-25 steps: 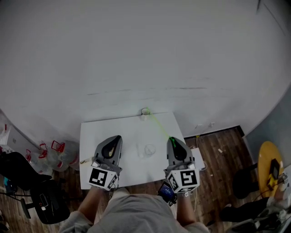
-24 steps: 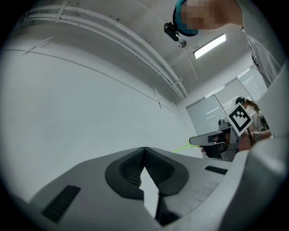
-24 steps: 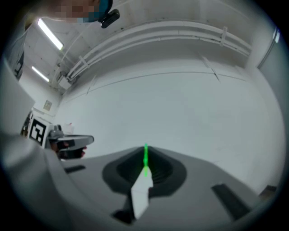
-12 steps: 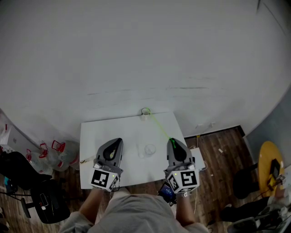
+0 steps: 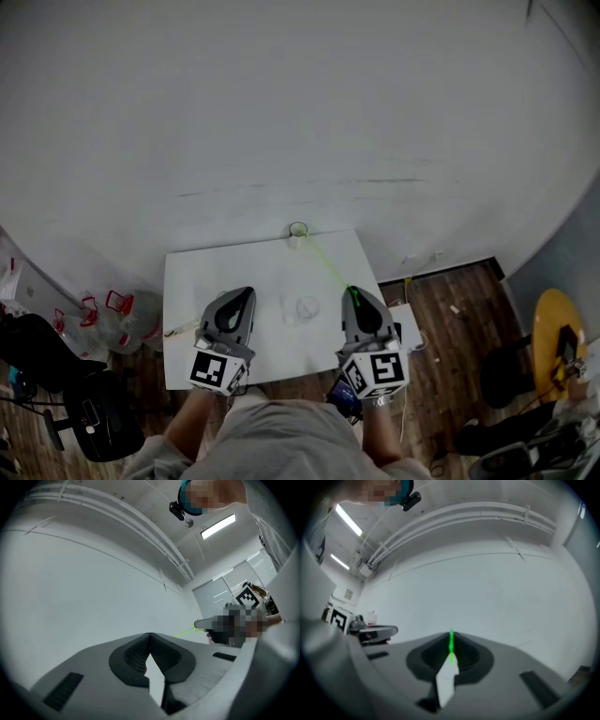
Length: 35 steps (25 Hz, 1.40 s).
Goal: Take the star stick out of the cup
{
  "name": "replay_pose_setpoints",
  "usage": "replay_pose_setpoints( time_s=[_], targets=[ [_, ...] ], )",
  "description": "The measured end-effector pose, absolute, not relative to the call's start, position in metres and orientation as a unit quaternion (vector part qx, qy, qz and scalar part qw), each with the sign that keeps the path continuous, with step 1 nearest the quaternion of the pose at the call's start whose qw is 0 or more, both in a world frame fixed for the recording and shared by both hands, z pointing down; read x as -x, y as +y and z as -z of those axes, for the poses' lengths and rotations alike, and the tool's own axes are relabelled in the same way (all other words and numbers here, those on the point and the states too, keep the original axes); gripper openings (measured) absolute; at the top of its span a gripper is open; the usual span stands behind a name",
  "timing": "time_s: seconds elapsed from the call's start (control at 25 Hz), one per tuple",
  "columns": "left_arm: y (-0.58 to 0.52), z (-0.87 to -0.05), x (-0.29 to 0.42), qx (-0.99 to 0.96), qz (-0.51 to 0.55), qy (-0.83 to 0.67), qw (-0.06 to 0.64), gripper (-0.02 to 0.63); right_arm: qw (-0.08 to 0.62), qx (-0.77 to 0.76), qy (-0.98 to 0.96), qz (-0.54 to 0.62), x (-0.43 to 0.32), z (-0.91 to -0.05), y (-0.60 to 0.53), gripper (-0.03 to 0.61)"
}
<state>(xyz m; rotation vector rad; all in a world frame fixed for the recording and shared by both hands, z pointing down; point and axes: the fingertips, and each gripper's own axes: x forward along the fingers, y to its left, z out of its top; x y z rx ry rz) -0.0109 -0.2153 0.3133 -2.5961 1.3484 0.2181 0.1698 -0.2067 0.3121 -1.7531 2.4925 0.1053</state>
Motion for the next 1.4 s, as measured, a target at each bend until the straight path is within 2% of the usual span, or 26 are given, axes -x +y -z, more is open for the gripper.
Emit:
replay_pose_setpoints(
  time_s=[1.4],
  targets=[
    [-0.201, -0.321, 0.002, 0.885, -0.072, 0.449, 0.098, 0.031, 0.038, 0.571, 0.819, -0.031, -0.168, -0.319, -0.195, 0.044]
  ],
)
